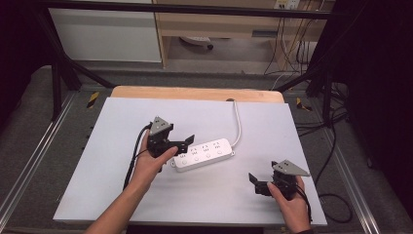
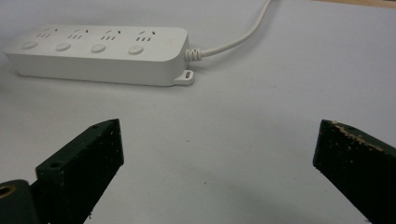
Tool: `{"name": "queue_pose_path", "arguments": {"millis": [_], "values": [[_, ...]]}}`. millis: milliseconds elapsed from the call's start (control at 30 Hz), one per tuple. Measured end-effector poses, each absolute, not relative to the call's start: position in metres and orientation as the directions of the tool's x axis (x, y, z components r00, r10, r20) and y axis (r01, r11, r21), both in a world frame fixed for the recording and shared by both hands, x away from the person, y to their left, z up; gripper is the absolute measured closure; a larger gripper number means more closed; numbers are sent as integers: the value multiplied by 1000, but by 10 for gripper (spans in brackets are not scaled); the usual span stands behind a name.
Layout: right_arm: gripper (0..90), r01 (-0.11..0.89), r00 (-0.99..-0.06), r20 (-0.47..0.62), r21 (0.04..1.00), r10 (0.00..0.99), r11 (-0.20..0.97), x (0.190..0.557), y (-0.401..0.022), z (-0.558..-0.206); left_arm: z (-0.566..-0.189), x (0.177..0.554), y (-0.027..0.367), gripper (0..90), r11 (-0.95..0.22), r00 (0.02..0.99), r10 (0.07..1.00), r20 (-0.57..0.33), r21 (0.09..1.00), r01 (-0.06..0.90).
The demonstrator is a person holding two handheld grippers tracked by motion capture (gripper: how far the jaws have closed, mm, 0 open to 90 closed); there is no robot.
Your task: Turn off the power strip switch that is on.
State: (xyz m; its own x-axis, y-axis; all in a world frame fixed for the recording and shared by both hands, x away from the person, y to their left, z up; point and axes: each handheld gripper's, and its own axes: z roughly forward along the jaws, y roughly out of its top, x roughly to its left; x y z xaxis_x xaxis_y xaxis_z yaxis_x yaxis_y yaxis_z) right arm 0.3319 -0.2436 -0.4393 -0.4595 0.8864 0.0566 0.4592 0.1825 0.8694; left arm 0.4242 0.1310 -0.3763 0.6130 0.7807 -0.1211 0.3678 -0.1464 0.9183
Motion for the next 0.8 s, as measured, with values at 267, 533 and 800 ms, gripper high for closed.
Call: {"name": "queue_pose_path", "arguments": {"millis": [267,533,800], "values": [[24,458,-451,54,871,891,179,332,-244,-438,-382,429,121,91,-172,622,775,-110,911,376],[24,459,-451,57,871,891,177,331,-244,-437,-389,435,109,90,-197,627,773,-98,902,385],[26,453,-443,52,875,895,173,330,-245,-436,-392,438,101,73,-200,639,763,-100,903,379]]}}
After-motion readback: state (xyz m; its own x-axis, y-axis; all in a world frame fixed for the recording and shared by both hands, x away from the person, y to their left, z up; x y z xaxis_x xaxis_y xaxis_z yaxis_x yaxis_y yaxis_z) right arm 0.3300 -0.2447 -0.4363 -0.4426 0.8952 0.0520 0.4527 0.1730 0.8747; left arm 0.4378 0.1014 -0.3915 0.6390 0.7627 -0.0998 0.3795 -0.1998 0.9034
